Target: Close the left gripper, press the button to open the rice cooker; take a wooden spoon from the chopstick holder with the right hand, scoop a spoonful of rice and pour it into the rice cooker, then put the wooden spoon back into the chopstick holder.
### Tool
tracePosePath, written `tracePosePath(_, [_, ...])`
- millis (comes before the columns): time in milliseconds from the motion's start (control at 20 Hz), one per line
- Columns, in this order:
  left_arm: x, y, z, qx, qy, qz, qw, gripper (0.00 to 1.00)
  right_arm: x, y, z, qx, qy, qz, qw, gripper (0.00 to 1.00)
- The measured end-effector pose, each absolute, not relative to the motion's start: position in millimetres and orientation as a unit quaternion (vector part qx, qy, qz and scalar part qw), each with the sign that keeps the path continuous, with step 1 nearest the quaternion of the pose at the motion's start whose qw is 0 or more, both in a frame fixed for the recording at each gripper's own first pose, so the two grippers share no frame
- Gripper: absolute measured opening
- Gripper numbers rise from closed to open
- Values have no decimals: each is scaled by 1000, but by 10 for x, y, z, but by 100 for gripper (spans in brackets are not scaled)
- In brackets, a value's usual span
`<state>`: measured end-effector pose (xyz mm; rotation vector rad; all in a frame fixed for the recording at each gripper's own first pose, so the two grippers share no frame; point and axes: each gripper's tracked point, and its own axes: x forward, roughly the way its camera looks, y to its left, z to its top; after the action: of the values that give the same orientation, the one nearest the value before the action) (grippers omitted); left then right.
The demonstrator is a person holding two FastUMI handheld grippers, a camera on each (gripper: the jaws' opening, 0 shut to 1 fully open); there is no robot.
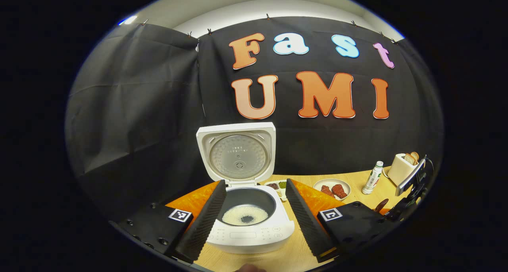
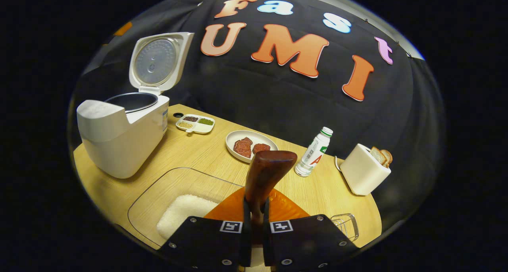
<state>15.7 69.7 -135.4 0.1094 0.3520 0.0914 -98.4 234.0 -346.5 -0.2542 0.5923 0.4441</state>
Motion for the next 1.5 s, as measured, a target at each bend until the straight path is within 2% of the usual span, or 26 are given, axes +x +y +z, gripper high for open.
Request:
tracePosePath(200, [163,655,-1337,66,173,40,982,100,-1026,2324,-3436,-98,281,216,930,10])
tracePosePath(550, [121,632,-1306,69,163,28,984,100,-1186,2361,-3529,-73,314,215,922,10])
tracePosePath(950, [64,775,-1274,85,152,21,985,100,-1104,2315,-3535,-17,353,157,922,10])
tracePosePath(1500, [110,1076,-1315,98,153,-6,983,100,-1143,2417,-3533,144,400,72,902,10])
